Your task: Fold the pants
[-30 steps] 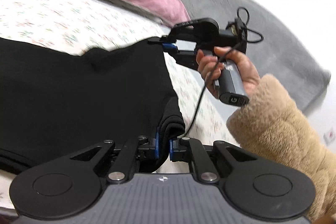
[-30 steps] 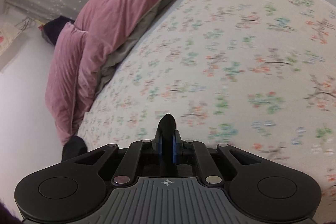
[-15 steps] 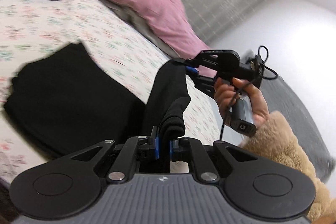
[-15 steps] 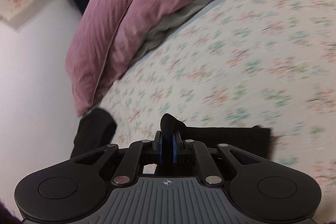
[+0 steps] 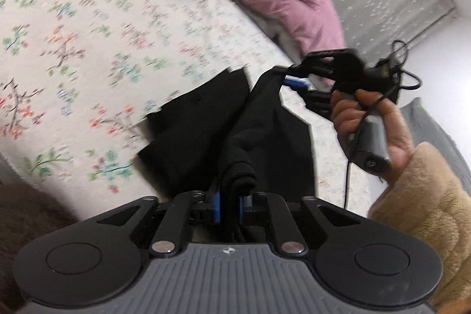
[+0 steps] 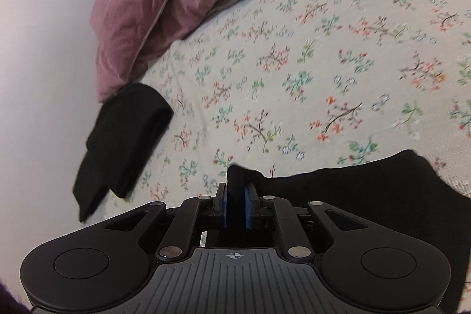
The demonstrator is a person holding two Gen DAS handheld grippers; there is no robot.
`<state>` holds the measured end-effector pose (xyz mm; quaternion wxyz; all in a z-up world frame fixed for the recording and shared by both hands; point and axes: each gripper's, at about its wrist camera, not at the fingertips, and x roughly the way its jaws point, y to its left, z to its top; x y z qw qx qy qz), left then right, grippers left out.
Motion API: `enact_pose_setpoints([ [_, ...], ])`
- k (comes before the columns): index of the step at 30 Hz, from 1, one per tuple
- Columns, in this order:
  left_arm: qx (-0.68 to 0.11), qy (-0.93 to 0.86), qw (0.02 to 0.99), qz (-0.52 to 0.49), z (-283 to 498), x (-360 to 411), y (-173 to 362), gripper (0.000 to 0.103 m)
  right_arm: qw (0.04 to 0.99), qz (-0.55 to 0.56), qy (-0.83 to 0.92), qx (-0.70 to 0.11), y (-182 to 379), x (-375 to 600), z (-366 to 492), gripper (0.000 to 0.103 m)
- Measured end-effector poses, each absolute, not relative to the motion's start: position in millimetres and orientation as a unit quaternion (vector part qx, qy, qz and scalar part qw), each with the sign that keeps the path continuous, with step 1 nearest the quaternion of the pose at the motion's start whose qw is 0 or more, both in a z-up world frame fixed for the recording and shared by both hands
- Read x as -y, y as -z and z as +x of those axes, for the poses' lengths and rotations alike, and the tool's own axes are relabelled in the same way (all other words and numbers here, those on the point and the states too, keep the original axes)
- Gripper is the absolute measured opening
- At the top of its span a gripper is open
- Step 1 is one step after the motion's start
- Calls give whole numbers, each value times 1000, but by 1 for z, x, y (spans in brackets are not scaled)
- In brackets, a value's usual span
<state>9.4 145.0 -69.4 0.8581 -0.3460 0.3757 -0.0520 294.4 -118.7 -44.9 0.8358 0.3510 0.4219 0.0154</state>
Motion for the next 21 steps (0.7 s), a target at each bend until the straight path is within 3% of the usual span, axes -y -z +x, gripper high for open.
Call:
enact_pose_setpoints([
  [3,-380,72,864,-323,14,-147,67,40,836,351,-15,-421,50,115,297,21],
  [5,-380,84,872,-296,14,-146,61,66,840,346,-13,-419,48,118,295,27],
  [7,-377,81,881,-275,23,-144,56,78,846,335,-11,-415,40,121,292,46],
  [9,-368,85,889,-259,29,-143,49,78,856,317,-18,-407,30,123,288,52],
  [13,-372,108,894,-226,64,-139,46,77,877,259,-21,-403,13,131,261,53],
  [18,-418,94,888,-167,112,-125,58,61,883,229,-25,-409,16,148,207,55],
  [21,-439,75,886,-133,131,-119,69,46,886,209,-15,-414,25,159,172,56],
])
